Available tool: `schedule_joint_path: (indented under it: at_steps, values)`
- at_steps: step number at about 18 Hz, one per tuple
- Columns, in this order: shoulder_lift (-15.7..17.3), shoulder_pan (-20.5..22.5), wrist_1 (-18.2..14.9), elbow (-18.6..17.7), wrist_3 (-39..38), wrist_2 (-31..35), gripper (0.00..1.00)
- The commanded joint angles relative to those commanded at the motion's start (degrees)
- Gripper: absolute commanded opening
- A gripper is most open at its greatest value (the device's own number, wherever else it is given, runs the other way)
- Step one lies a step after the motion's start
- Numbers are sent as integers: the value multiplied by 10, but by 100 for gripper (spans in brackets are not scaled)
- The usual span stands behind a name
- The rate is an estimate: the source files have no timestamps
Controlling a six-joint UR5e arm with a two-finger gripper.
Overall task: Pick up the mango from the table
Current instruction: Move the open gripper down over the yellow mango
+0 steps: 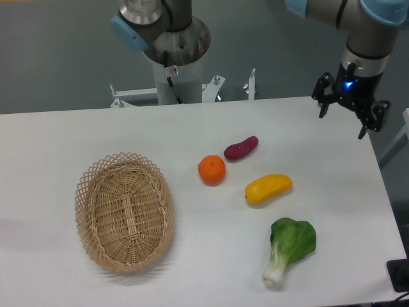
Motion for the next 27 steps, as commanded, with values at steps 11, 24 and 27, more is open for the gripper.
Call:
schedule_joint_path:
  at_steps: [11, 24, 27]
  values:
    - [18, -3, 10, -60, -10, 0, 100]
    - [2, -65, 144, -186, -126, 0, 100]
    - [-9, -77, 180, -200, -96, 0, 100]
